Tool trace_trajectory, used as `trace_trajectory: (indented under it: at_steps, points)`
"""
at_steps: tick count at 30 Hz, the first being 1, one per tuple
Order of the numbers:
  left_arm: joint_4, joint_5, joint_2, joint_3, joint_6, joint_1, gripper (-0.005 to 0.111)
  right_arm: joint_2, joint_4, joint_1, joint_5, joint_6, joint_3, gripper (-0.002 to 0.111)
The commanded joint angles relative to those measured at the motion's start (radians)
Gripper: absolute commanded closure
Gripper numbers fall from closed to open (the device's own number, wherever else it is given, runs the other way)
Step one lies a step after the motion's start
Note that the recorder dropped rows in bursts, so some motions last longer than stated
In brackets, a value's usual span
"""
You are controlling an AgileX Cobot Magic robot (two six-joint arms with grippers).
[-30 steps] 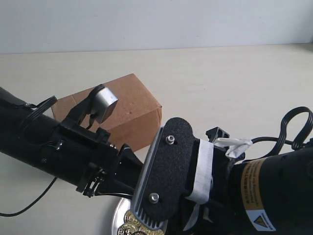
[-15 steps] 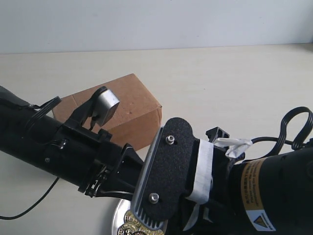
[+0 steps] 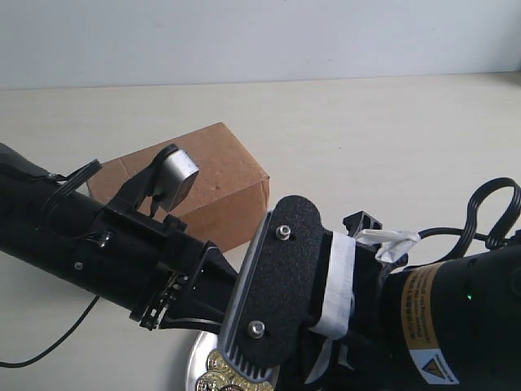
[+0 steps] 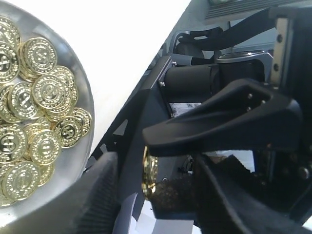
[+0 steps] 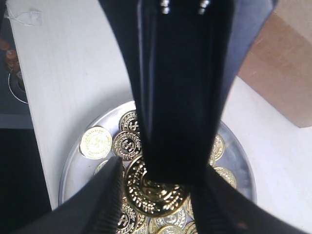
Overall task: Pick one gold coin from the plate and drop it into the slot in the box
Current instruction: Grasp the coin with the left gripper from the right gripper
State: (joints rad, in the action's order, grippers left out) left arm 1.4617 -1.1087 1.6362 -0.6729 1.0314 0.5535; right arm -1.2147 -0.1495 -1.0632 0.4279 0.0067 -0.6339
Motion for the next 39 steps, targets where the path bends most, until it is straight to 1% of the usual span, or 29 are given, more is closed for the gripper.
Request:
trace_trajectory:
  at_steps: [1,6,11,13,34,35,39]
  points:
    - [0.015,-0.013,0.002,-0.005,-0.006,0.006,0.061,0.006,-0.008,-0.001,-0.003,-0.007,-0.002,0.085]
    - [0.015,-0.013,0.002,-0.005,-0.006,0.009,0.061,0.006,-0.008,-0.001,-0.003,-0.007,-0.002,0.085]
    - [0.015,0.007,0.004,-0.005,-0.006,0.054,0.061,0.006,-0.008,-0.001,-0.003,-0.007,-0.002,0.085]
    - [0.015,0.03,0.004,-0.005,-0.003,0.059,0.061,0.006,-0.008,-0.001,-0.003,-0.007,-0.002,0.085]
    - [0.019,0.043,0.004,-0.005,-0.007,0.064,0.061,0.006,-0.008,-0.001,-0.003,-0.007,-0.002,0.085]
    - [0.019,0.043,0.004,-0.005,-0.007,0.064,0.062,0.006,-0.008,-0.001,-0.003,-0.007,-0.002,0.085]
    - [0.019,0.043,0.004,-0.005,-0.007,0.064,0.079,0.006,-0.008,-0.001,-0.003,-0.007,-0.002,0.085]
